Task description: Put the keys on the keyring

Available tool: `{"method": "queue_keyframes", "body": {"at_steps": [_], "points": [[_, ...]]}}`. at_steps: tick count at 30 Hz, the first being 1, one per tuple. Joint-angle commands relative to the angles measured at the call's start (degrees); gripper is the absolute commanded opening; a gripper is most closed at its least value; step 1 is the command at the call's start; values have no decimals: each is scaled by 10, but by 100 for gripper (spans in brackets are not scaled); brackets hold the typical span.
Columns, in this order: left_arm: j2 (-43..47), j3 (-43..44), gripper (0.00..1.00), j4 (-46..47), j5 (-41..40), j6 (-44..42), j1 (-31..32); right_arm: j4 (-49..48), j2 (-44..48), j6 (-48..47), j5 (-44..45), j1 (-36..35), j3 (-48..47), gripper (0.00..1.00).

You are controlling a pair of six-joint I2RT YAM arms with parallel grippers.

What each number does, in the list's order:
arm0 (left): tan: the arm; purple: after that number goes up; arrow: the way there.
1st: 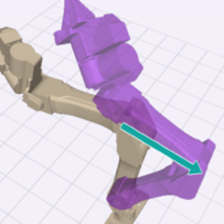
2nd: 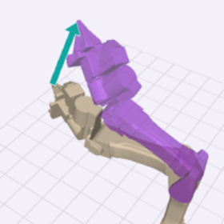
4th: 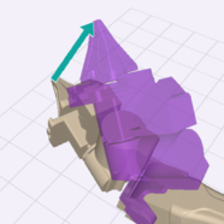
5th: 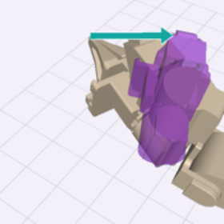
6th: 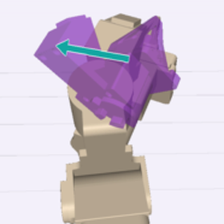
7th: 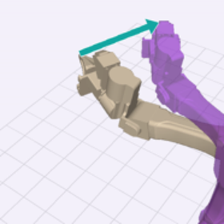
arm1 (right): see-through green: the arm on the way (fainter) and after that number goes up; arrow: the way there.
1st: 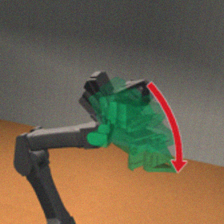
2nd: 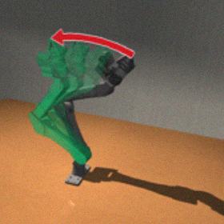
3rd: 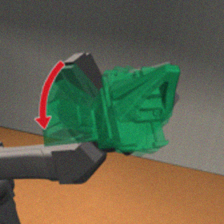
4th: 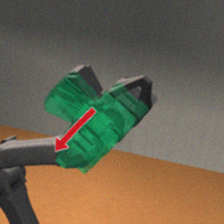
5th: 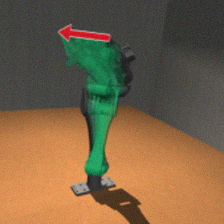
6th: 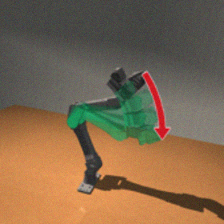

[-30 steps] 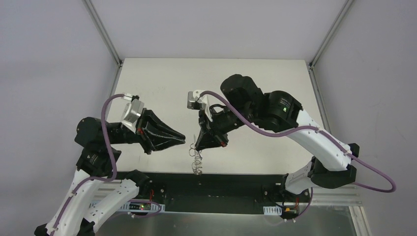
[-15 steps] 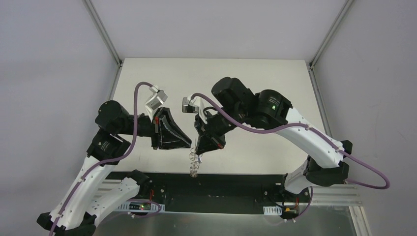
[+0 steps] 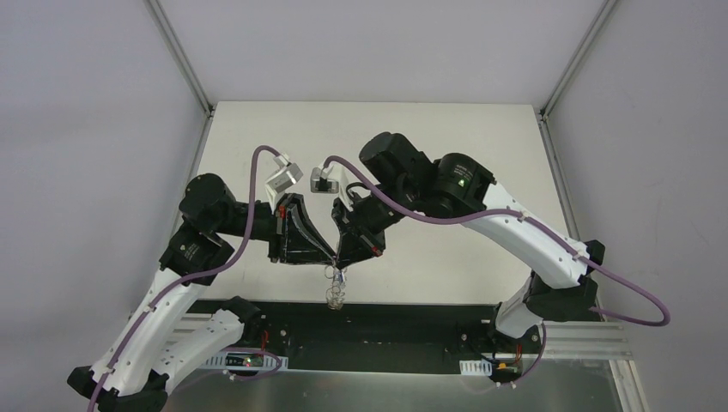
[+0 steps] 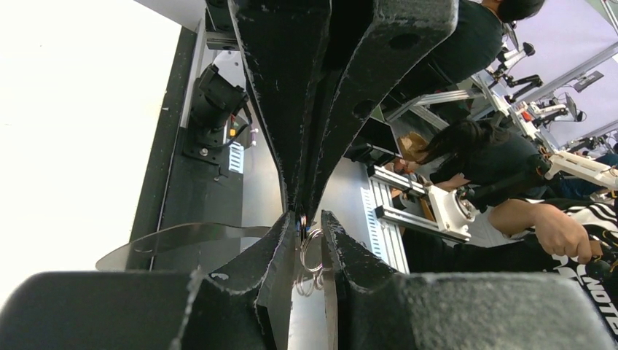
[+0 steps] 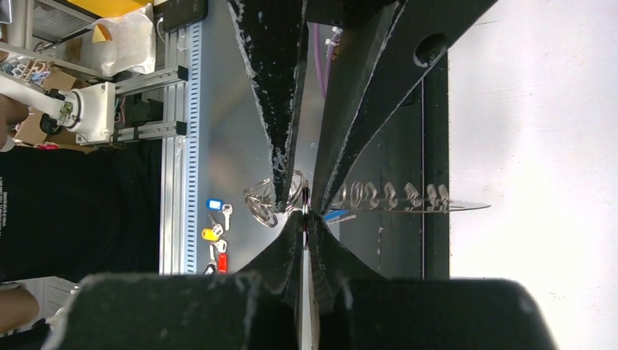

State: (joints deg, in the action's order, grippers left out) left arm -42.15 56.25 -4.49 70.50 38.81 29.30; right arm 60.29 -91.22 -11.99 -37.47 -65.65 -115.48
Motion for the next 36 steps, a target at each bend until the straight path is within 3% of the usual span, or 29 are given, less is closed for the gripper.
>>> {"method": "queue_keyframes", "body": {"at_steps": [1, 15, 23, 25, 27, 28, 34, 36], "points": [[4, -3, 18, 8, 20, 3, 5, -26, -4, 16, -21, 2, -17, 0], [-10, 4, 0, -9, 24, -16, 5, -26, -3, 13, -18, 2, -7, 0], [4, 11, 0, -21, -14, -60, 5, -57, 27, 21, 2, 2, 29, 0], [11, 20, 0, -24, -32, -76, 5, -99, 59, 36, 19, 2, 62, 10], [22, 30, 0, -23, -49, -95, 5, -140, 103, 48, 46, 2, 95, 29], [27, 35, 0, -24, -57, -107, 5, -158, 123, 51, 61, 2, 111, 33], [64, 47, 0, 1, -104, -147, 5, -248, 216, 53, 129, 2, 191, 38], [82, 33, 0, 67, -117, -134, 5, -282, 240, 52, 141, 2, 215, 39]]}}
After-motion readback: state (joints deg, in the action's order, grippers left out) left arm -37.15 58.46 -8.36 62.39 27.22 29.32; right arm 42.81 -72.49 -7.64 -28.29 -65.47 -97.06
